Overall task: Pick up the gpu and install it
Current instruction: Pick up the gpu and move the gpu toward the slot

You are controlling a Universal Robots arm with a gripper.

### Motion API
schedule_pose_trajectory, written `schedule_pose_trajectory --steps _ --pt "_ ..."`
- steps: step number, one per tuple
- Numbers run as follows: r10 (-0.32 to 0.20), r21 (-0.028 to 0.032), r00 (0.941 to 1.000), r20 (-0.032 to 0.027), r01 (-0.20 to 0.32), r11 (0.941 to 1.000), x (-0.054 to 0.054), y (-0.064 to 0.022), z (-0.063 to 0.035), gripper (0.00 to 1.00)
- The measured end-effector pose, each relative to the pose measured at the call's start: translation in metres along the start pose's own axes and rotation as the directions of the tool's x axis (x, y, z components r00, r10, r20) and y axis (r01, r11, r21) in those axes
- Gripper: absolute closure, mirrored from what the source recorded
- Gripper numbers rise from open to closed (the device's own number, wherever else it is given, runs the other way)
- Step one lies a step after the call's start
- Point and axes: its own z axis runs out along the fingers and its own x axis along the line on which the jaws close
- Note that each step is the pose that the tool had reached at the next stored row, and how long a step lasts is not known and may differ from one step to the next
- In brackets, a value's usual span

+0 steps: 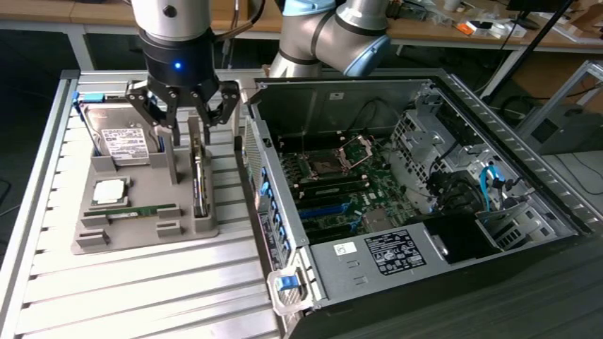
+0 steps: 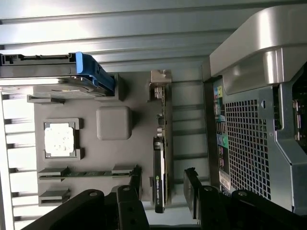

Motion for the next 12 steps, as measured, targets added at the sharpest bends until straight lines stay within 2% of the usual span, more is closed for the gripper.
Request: schedule_pose_trajectory --steps 5,12 --pt "0.000 -0.0002 1.0000 0.0002 0.000 1.0000 0.000 0.0026 0.0074 0.52" --pt "0.000 0.0000 1.0000 -0.0001 0.000 1.0000 0.001 0.0022 0.0197 0.52"
